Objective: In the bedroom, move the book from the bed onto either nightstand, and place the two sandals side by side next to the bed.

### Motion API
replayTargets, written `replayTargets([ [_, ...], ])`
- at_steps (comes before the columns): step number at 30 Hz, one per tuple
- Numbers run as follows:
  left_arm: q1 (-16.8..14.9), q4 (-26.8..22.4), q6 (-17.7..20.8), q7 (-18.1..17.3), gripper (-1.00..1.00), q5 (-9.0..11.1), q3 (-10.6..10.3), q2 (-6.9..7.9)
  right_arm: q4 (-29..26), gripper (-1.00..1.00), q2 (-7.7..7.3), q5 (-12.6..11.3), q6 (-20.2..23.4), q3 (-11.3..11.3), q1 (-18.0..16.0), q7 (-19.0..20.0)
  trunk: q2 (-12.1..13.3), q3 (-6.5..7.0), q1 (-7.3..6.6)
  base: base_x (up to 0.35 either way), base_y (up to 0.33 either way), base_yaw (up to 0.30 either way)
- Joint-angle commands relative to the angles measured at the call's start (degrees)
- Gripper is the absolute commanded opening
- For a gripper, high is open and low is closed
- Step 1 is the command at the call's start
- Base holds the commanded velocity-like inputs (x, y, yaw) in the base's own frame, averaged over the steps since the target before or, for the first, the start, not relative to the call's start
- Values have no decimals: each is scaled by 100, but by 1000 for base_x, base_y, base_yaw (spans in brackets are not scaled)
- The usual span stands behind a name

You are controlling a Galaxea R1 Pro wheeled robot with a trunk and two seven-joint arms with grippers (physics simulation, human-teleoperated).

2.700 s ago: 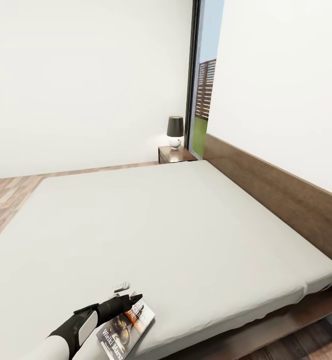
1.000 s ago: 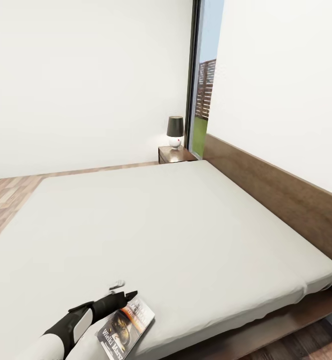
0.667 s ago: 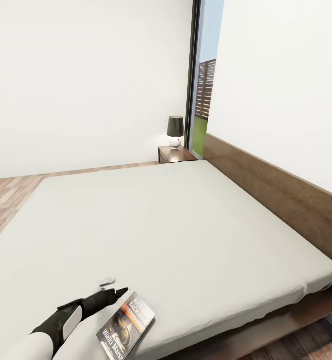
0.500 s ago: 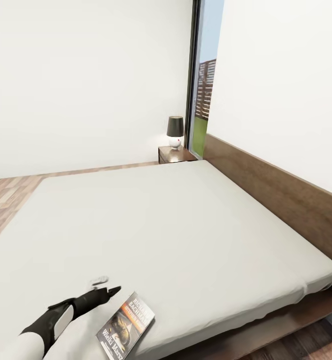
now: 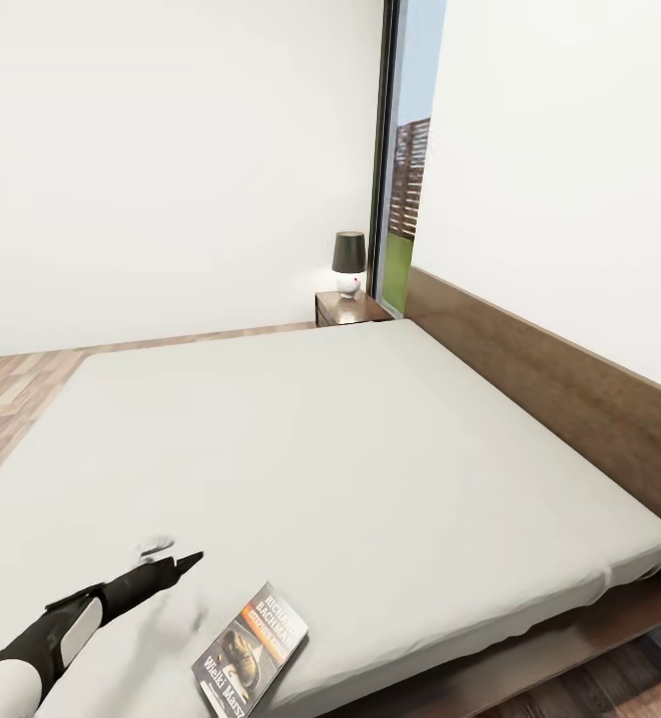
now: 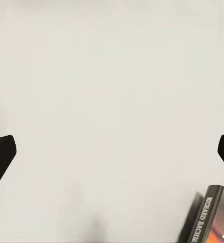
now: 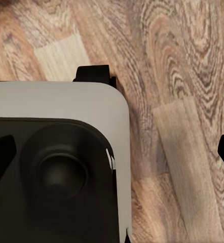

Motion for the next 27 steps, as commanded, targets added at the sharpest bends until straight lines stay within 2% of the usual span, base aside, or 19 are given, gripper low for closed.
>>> replayTargets([
  [1,-3,-86,109,-49,100,109,29,50,18,100,-3,47,-36,-47,-7,15,-2,-5,-1,0,0,0],
  [3,-3,-316,276,-103,100,255,37,138,17,100,-3,47,-36,-46,-7,15,-2,-5,-1,0,0,0],
  [4,-3,-316,276,-103,100,255,37,138,17,100,-3,47,-36,-46,-7,15,-2,-5,-1,0,0,0],
  [7,3,-849,645,-160,100,447,44,218,16,100,-3,44,-36,-48,-7,15,-2,-5,-1,0,0,0],
  [8,3,-849,645,-160,100,447,44,218,16,100,-3,44,-36,-48,-7,15,-2,-5,-1,0,0,0],
  [10,9,-1312,915,-181,100,545,46,248,16,100,-3,45,-36,-47,-7,15,-2,-5,-1,0,0,0],
  [11,9,-1312,915,-181,100,545,46,248,16,100,-3,45,-36,-47,-7,15,-2,-5,-1,0,0,0],
  [15,34,-2381,1576,-204,100,728,81,281,7,100,0,46,-36,-45,-7,15,-2,-5,-1,0,0,0],
  [17,59,-2942,1943,-209,100,801,161,287,3,100,2,46,-36,-45,-7,15,-2,-5,-1,0,0,0],
  [18,59,-2942,1943,-209,100,801,161,287,3,100,2,46,-36,-45,-7,15,-2,-5,-1,0,0,0],
  [20,92,-3530,2306,-213,100,848,291,284,-4,100,4,47,-36,-45,-7,15,-2,-5,-1,0,0,0],
  [21,92,-3530,2306,-213,100,848,291,284,-4,100,4,47,-36,-45,-7,15,-2,-5,-1,0,0,0],
  [23,125,-4144,2674,-215,100,878,454,275,-10,100,4,47,-36,-44,-7,15,-2,-5,-1,0,0,0],
  [24,125,-4144,2674,-215,100,878,454,275,-10,100,4,47,-36,-44,-7,15,-2,-5,-1,0,0,0],
  [27,263,-4992,3225,-219,100,906,717,260,-15,100,5,47,-36,-44,-7,15,-2,-5,-1,0,0,0],
])
